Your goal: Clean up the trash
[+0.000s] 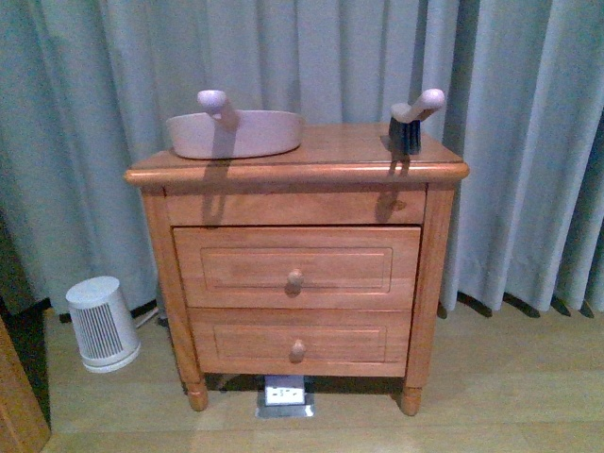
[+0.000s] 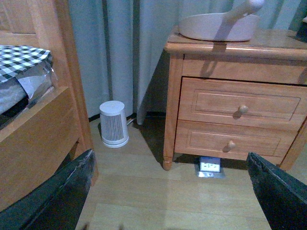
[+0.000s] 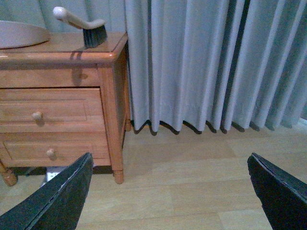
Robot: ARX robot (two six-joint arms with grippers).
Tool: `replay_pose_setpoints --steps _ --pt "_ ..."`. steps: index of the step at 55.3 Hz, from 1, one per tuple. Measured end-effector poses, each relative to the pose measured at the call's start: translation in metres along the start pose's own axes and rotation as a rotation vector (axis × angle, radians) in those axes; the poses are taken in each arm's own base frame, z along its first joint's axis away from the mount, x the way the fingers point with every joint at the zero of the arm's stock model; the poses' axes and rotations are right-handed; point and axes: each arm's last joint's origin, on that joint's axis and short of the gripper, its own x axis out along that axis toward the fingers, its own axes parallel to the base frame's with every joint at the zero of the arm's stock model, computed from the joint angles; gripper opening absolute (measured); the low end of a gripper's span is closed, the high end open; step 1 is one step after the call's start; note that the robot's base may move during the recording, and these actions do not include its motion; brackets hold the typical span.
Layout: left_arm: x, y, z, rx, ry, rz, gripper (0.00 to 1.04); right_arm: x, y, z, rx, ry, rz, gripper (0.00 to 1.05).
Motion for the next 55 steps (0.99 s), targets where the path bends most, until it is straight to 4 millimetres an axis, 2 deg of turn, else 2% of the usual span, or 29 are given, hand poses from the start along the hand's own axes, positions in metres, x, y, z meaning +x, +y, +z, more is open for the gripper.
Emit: replay_pose_setpoints --steps 55 --pt "0.0000 0.0000 0.0000 0.000 0.000 0.000 0.97 0.0000 0.0000 0.0000 0.000 0.000 0.000 0.97"
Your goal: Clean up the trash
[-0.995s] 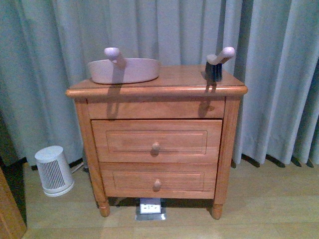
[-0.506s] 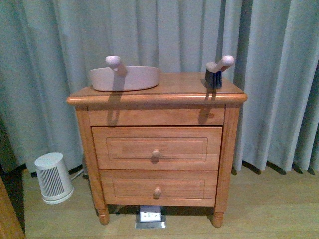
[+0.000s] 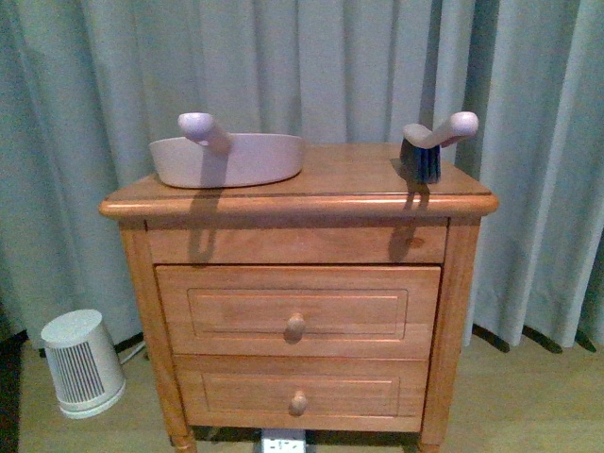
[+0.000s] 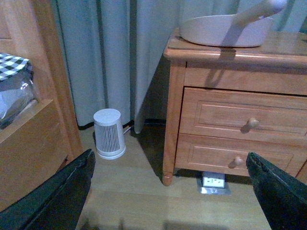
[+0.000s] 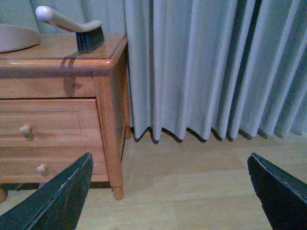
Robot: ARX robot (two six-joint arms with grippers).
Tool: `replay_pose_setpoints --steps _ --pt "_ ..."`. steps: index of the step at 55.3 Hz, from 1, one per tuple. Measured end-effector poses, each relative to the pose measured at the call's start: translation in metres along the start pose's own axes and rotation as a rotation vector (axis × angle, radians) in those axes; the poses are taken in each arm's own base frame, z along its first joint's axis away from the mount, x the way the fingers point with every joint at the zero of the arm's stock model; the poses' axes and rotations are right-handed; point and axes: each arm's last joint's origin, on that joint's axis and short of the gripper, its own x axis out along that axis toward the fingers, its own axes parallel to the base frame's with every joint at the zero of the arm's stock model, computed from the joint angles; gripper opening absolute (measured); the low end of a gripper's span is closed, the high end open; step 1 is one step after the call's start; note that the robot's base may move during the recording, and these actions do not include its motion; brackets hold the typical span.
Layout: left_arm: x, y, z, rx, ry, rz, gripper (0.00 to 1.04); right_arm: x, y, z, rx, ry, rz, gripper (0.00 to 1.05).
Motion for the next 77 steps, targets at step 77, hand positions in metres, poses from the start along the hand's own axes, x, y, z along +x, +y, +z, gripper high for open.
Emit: replay_pose_setpoints --steps 77 --pt "0.111 -0.040 0.095 0.222 0.391 -0.154 0.97 0.000 0.000 0.000 0.000 0.000 0.000 0.97"
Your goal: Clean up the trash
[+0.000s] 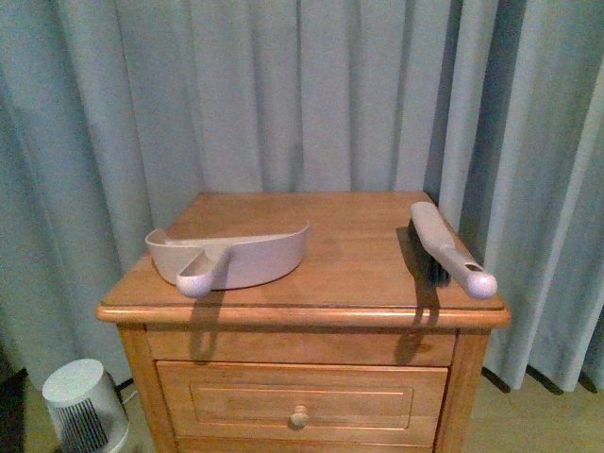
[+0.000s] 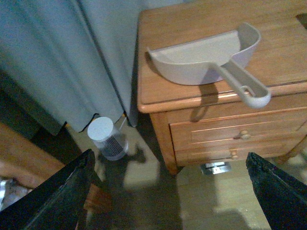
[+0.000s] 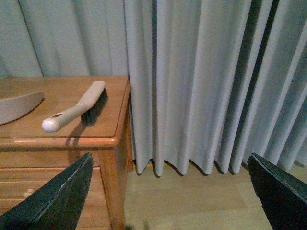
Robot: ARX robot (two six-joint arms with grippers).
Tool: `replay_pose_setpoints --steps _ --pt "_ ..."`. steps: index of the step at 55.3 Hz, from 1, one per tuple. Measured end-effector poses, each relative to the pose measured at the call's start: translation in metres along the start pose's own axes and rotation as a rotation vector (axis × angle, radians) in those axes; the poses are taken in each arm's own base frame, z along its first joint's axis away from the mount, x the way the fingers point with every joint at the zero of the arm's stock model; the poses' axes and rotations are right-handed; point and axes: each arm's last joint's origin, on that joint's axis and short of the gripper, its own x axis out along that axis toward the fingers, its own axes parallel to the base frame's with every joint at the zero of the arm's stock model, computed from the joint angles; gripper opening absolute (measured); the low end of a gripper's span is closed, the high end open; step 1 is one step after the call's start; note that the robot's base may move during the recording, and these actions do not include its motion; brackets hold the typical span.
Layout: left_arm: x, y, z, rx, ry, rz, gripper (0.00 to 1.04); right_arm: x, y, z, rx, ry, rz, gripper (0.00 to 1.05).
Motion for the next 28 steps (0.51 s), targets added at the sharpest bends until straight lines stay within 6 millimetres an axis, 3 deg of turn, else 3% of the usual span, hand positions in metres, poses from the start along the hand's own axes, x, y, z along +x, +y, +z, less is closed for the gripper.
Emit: replay_pose_setpoints --steps 4,11,18,28 --pt "0.024 -0.010 0.029 0.050 0.055 -0.009 0.97 0.000 0.000 0.000 0.000 0.000 0.000 0.97" --pt "0.067 -0.025 0.063 0.073 0.169 0.005 0.97 0.000 0.000 0.000 0.000 0.000 0.000 0.97" --pt "0.104 -0.042 0.085 0.062 0.240 -0.003 0.97 0.000 0.000 0.000 0.000 0.000 0.000 0.97" --pt "0.136 -0.065 0.096 0.026 0.288 -0.004 0.97 0.000 0.000 0.000 0.000 0.000 0.000 0.97"
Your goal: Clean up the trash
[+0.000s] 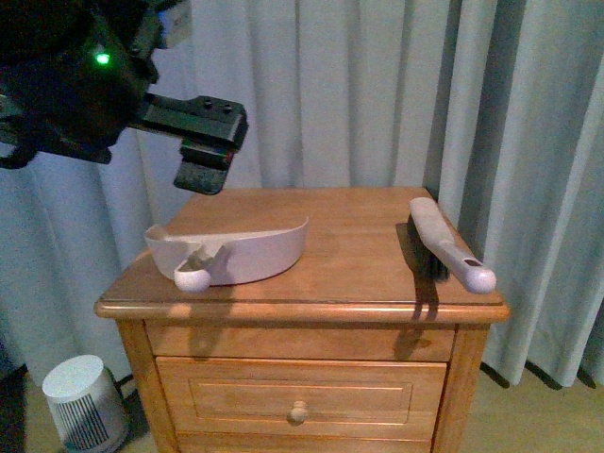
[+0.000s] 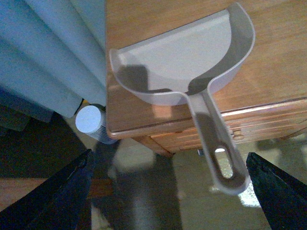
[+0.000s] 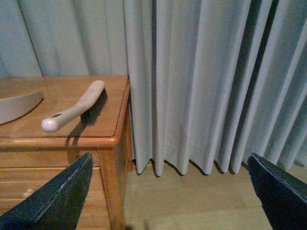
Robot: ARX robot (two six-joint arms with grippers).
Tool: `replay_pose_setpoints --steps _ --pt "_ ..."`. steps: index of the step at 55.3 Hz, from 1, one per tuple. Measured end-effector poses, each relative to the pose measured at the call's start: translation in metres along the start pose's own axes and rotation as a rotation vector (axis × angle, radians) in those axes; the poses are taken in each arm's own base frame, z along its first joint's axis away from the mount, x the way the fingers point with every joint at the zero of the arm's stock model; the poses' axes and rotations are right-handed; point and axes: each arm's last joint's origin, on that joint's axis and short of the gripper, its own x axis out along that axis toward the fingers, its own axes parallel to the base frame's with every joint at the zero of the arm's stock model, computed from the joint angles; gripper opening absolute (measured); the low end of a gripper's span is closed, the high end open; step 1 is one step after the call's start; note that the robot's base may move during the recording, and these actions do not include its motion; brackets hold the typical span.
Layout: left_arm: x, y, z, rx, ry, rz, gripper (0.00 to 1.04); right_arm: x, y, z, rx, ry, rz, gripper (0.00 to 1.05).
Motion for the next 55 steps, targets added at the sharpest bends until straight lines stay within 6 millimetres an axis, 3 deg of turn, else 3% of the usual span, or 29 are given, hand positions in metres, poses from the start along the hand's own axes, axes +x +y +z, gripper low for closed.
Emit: replay_pose_setpoints --steps 9,25,55 --pt "0.027 -0.016 -0.005 -0.041 0.070 0.001 0.97 0.000 0.000 0.000 0.000 0.000 0.000 0.97" --pt "0.059 -0.027 -0.024 -0.063 0.139 0.011 0.97 0.000 0.000 0.000 0.000 0.000 0.000 0.97" --pt "0.085 -0.035 -0.042 -0.065 0.181 0.017 0.97 0.000 0.000 0.000 0.000 0.000 0.000 0.97"
